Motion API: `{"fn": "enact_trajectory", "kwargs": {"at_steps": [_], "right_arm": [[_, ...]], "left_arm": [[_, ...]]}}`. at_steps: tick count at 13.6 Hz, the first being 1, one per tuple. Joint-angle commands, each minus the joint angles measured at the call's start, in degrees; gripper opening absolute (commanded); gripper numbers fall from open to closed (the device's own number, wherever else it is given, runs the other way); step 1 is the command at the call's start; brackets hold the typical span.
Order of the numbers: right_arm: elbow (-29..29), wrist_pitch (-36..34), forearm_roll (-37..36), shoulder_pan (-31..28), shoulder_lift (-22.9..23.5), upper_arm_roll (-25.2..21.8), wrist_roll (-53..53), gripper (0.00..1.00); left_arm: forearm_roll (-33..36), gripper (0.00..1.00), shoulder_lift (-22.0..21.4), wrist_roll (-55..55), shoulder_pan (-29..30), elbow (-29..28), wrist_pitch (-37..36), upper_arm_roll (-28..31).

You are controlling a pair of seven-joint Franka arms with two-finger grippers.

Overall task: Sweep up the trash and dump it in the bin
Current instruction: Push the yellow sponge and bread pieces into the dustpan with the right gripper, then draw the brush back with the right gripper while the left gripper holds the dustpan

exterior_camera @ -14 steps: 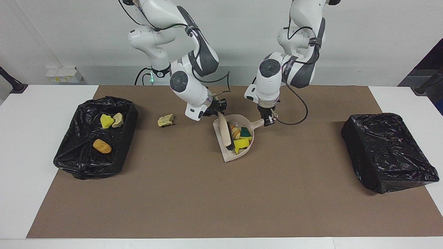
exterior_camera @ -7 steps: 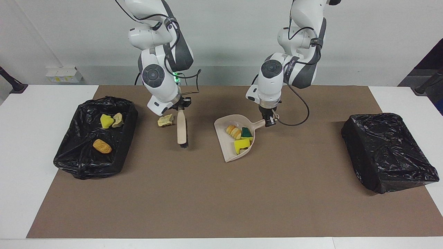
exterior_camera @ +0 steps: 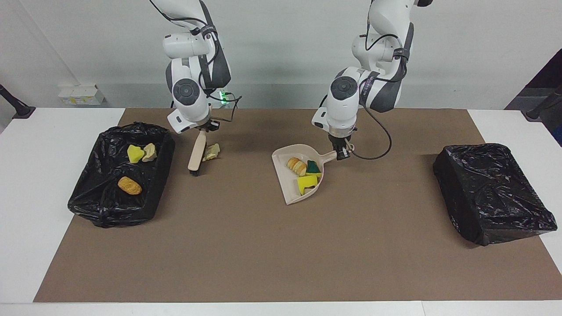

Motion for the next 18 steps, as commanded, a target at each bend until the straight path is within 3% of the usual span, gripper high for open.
{"fn": "enact_trajectory", "kwargs": {"at_steps": [1,3,5,11,13,18], "right_arm": [[-11.86,5.5,-1.28,-0.05,-9.94,0.34,2.34,0.0],[-11.44,6.02,-0.94,0.48,-9.25,0.52,4.7,0.0],[-8.9,10.4,-0.84,6.34,-3.31,0.52,10.56,0.0],[10.78,9.71,-0.41,12.07,14.72,0.69,12.8,0.0],[15.7,9.54,5.45,13.84,18.34,0.69,9.31,0.0],[16.43,12.44,28.3,15.59,18.71,1.66,-9.5,0.0]], "left_arm": [[0.82,0.0,-0.85,0.84,0.03,-0.88,-0.9,-0.06],[0.82,0.0,-1.2,0.84,-0.06,-1.15,-0.99,-0.49],[0.82,0.0,-1.37,0.84,-0.06,-1.32,-1.87,-1.55],[0.82,0.0,-1.64,0.84,0.03,-1.59,-2.49,-1.99],[0.82,0.0,-1.64,0.84,0.03,-1.59,-2.4,-1.99],[0.82,0.0,-1.64,0.84,0.12,-1.68,-2.31,-1.99]]}}
